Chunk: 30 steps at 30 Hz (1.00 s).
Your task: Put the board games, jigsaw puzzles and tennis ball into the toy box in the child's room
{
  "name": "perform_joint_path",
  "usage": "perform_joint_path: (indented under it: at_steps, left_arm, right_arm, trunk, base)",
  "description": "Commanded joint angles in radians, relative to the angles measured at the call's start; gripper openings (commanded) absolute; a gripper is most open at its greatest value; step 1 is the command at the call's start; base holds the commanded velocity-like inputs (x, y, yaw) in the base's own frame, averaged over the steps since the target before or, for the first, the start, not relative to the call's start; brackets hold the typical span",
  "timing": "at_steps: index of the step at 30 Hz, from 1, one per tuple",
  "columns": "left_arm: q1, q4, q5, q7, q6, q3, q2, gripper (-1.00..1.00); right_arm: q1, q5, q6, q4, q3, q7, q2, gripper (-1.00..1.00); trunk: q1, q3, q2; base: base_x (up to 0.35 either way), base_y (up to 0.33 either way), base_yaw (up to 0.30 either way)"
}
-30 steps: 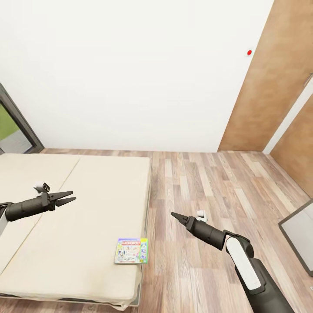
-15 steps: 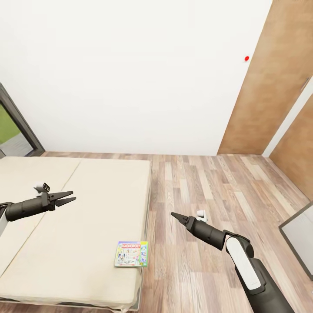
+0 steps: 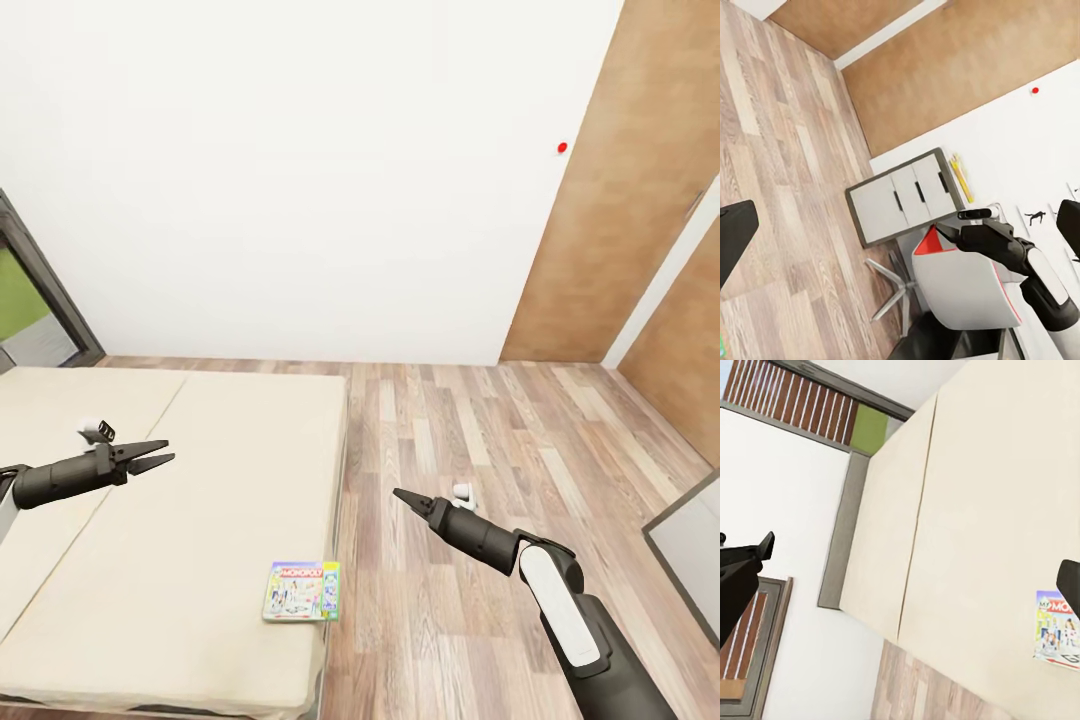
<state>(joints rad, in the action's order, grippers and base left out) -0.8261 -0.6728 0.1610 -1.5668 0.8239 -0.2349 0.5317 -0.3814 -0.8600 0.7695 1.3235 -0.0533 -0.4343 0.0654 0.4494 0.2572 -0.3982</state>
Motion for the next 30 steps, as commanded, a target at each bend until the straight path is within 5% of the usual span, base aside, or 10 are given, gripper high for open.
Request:
perform_joint_path:
  at_steps: [1, 30]
  left_arm:
    - [-0.001, 0.0, -0.001, -0.004, 0.011, 0.0, 0.0, 1.0]
    - [-0.001, 0.0, -0.001, -0.004, 0.011, 0.0, -0.001, 1.0]
  right_arm:
    - [-0.001, -0.001, 0.003, 0.0, 0.0, -0.001, 0.001, 1.0]
    - [-0.001, -0.001, 0.003, 0.0, 0.0, -0.001, 0.001, 1.0]
  trunk:
    - [0.001, 0.0, -0.002]
    - [0.001, -0.048, -0.002]
  base:
    - [0.0, 0.0, 0.0]
    - [0.0, 0.0, 0.0]
